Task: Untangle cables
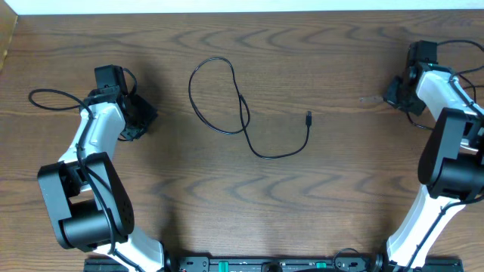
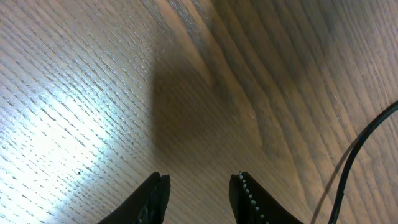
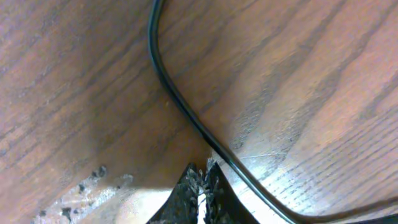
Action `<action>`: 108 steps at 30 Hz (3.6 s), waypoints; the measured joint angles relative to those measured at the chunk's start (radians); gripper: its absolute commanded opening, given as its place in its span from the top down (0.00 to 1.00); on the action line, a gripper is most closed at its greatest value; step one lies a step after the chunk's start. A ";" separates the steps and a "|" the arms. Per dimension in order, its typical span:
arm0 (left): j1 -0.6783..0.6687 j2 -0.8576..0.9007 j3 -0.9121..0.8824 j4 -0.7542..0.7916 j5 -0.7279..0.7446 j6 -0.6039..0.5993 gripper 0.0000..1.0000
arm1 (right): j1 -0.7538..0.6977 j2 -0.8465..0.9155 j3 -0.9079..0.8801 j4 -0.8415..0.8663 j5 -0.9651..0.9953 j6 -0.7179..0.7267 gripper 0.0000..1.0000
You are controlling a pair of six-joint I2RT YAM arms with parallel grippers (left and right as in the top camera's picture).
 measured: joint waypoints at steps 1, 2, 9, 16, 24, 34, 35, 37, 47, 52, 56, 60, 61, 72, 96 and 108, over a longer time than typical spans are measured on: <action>0.000 0.000 0.000 0.000 0.000 0.000 0.63 | 0.001 0.004 0.012 -0.022 0.000 -0.009 0.95; 0.000 0.000 0.000 0.000 0.000 0.000 0.63 | 0.003 0.007 0.021 -0.041 0.000 -0.018 0.94; 0.000 0.000 0.000 0.000 0.000 0.000 0.63 | 0.003 0.017 0.043 -0.082 0.013 -0.068 0.90; 0.000 0.000 0.000 0.000 0.000 0.000 0.63 | -0.018 0.017 0.043 -0.123 0.059 -0.077 0.90; 0.000 0.000 0.000 0.000 0.000 0.000 0.63 | -0.039 0.016 0.048 -0.138 -0.018 -0.048 0.63; 0.000 0.000 0.000 0.000 0.000 0.000 0.63 | 0.012 0.016 0.051 -0.058 -0.443 -0.083 0.35; 0.000 0.000 0.000 0.000 0.000 0.000 0.63 | 0.028 0.017 0.050 -0.043 -0.474 -0.085 0.32; 0.000 0.000 0.000 0.000 0.000 0.000 0.63 | 0.061 0.019 0.049 -0.016 -0.515 -0.085 0.27; 0.000 0.000 0.000 0.000 0.000 0.000 0.63 | 0.244 0.037 0.043 0.169 -0.584 -0.084 0.13; 0.000 0.000 0.000 0.000 0.000 0.000 0.63 | 0.340 0.044 0.036 0.253 -0.586 -0.085 0.04; 0.000 0.000 0.000 0.000 0.000 0.000 0.59 | 0.415 0.047 0.036 0.289 -0.552 -0.085 0.01; 0.000 0.000 0.000 0.000 0.000 0.000 0.59 | 0.502 0.049 0.036 0.313 -0.506 -0.084 0.01; 0.000 0.000 0.000 0.000 0.000 0.000 0.59 | 0.523 0.050 0.036 0.319 -0.499 -0.085 0.01; 0.000 0.000 0.000 0.000 0.000 0.000 0.59 | 0.684 0.057 0.031 0.365 -0.473 -0.085 0.01; 0.000 0.000 0.000 0.000 0.000 0.000 0.58 | 0.918 0.063 0.029 0.328 -0.119 -0.094 0.56; 0.000 0.000 0.000 0.000 0.000 0.000 0.58 | 0.929 0.066 0.028 0.310 -0.016 -0.092 0.69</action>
